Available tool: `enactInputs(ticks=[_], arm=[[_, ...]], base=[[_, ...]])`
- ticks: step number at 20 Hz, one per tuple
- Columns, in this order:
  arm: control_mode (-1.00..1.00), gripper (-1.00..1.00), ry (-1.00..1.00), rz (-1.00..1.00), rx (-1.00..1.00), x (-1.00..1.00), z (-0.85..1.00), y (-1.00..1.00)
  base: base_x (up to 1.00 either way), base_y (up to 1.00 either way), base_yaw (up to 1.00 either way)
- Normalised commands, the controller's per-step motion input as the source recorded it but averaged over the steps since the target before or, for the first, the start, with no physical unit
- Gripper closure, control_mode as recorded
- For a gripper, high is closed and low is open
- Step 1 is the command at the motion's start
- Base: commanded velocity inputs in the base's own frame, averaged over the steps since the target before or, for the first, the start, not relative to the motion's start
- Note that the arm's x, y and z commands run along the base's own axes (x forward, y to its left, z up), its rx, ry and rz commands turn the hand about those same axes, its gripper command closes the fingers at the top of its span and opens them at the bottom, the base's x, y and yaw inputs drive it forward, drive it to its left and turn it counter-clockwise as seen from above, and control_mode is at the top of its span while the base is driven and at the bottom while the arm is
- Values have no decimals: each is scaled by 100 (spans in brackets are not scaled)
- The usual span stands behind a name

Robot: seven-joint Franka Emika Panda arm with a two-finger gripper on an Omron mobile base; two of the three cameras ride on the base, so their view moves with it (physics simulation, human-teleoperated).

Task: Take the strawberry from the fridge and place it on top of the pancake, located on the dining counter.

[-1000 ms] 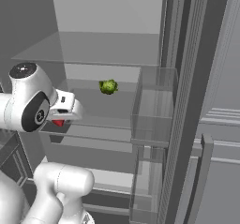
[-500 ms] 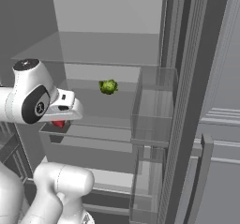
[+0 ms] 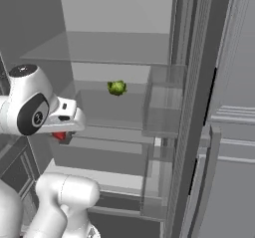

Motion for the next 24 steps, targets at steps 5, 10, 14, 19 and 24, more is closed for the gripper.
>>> enactInputs(ticks=[5, 10, 14, 19, 24], arm=[[100, 100, 0, 0, 0, 0, 0, 0], [100, 100, 0, 0, 0, 0, 0, 0], [100, 100, 0, 0, 0, 0, 0, 0], [100, 100, 0, 0, 0, 0, 0, 0], [100, 100, 0, 0, 0, 0, 0, 0]], base=[[-100, 0, 0], [-100, 0, -11], [-98, 0, -13], [-86, -6, 7], [-76, -2, 46]])
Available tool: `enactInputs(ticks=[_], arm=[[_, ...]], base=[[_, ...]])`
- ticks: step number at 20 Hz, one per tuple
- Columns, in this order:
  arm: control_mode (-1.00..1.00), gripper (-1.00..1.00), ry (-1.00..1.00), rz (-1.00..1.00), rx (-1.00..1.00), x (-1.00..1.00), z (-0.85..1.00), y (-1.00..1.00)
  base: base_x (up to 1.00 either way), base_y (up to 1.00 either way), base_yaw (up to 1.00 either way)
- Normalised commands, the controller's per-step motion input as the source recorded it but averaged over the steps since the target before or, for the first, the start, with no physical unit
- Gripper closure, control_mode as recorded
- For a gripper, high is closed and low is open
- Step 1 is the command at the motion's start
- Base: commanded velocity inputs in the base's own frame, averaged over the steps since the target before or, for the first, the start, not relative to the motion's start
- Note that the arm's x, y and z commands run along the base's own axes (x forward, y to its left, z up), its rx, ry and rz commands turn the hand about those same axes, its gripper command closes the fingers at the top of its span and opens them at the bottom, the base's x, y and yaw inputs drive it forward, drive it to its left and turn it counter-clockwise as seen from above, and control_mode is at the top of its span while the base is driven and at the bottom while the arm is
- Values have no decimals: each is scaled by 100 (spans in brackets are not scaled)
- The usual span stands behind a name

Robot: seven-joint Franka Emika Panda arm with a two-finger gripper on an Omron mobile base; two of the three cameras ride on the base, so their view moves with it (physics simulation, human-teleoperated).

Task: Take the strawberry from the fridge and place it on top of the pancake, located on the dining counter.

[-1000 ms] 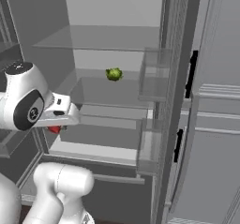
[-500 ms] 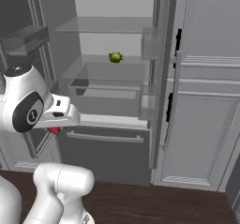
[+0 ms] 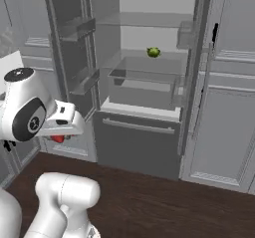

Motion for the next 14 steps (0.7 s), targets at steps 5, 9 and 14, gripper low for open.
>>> enactInputs(ticks=[5, 9, 14], arm=[[100, 100, 0, 0, 0, 0, 0, 0], [100, 100, 0, 0, 0, 0, 0, 0], [100, 100, 0, 0, 0, 0, 0, 0]], base=[[-85, -2, 72], [-26, 0, 99], [-12, 0, 100]])
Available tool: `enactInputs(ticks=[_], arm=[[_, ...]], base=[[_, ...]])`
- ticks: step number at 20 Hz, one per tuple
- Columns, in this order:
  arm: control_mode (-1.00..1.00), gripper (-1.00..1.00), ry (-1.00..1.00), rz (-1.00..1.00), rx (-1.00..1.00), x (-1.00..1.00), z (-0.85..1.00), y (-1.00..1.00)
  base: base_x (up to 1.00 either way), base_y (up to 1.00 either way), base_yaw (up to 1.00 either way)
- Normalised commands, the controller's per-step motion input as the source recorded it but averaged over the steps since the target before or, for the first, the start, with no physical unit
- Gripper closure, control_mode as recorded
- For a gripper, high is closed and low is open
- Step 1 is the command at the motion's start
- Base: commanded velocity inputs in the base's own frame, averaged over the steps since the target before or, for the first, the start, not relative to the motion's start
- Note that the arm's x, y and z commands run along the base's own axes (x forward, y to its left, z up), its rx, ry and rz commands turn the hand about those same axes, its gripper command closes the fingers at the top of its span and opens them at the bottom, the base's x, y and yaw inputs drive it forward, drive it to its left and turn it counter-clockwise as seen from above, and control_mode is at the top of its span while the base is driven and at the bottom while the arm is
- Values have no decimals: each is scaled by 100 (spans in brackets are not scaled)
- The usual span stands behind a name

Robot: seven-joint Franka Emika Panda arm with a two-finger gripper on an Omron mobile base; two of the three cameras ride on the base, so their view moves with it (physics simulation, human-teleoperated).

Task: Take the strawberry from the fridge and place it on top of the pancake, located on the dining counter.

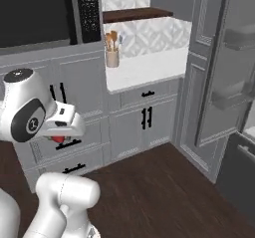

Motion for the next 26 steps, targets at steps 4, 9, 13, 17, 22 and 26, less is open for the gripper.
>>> enactInputs(ticks=[4, 9, 13, 17, 22, 26], arm=[[100, 100, 0, 0, 0, 0, 0, 0], [100, 100, 0, 0, 0, 0, 0, 0], [100, 100, 0, 0, 0, 0, 0, 0], [100, 100, 0, 0, 0, 0, 0, 0], [100, 100, 0, 0, 0, 0, 0, 0], [100, 100, 0, 0, 0, 0, 0, 0]], base=[[-21, 0, 100], [-20, 47, 90], [8, 100, 50], [53, 100, 17], [85, 100, -7], [89, 100, -35]])
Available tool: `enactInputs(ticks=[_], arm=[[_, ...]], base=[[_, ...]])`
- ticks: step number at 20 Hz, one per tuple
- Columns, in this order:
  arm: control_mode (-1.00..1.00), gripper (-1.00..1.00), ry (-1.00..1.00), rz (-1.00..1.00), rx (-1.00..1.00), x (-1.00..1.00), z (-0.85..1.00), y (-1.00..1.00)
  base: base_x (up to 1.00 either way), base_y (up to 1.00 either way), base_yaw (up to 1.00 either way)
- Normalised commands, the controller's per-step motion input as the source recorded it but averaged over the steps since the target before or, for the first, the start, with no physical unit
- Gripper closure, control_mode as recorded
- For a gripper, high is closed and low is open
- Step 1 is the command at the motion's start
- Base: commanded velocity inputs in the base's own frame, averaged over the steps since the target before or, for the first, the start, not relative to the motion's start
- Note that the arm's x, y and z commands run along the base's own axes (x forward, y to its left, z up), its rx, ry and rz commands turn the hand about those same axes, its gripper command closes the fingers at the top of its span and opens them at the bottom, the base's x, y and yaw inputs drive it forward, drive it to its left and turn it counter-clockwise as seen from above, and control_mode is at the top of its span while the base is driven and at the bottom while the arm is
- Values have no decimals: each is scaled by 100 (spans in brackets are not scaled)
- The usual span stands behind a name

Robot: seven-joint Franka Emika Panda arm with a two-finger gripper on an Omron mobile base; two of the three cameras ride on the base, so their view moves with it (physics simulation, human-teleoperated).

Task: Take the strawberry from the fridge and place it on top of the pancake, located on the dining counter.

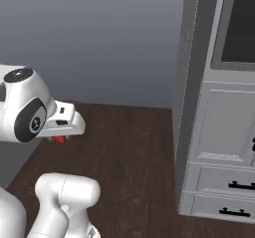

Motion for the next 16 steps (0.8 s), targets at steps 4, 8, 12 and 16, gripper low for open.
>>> enactInputs(ticks=[4, 8, 12, 16], arm=[[100, 100, 0, 0, 0, 0, 0, 0], [100, 100, 0, 0, 0, 0, 0, 0], [100, 100, 0, 0, 0, 0, 0, 0], [100, 100, 0, 0, 0, 0, 0, 0]], base=[[91, 100, -34], [79, 100, -27], [89, 97, -1], [100, 98, 5]])
